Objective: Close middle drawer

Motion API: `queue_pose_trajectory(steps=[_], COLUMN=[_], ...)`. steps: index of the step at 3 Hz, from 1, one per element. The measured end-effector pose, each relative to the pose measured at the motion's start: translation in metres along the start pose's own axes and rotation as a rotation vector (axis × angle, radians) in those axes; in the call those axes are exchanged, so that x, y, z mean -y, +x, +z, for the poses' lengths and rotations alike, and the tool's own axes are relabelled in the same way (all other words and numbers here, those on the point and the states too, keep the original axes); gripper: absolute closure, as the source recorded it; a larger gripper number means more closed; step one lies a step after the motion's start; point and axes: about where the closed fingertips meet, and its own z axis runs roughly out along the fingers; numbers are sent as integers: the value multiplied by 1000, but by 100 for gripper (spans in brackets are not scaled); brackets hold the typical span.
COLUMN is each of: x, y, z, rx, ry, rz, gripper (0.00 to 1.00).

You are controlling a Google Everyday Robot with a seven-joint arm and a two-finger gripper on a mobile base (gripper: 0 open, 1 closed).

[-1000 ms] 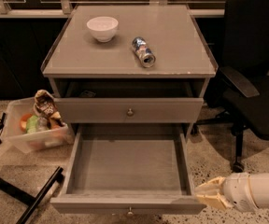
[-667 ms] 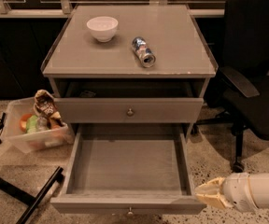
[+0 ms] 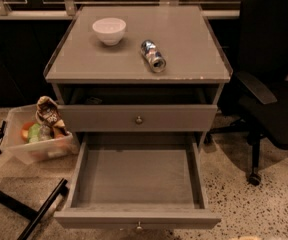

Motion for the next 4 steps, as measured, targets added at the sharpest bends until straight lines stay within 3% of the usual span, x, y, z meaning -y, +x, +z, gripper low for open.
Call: queue_pose_trajectory(steps=[1, 2, 3, 4], x=[-5, 4, 19, 19], y=[61, 98, 126, 126], z=[16, 61, 127, 127], rx=[43, 54, 68, 68], ry=[-7, -24, -60, -60], rz=[113, 146, 167, 167], gripper=[100, 100, 100, 100])
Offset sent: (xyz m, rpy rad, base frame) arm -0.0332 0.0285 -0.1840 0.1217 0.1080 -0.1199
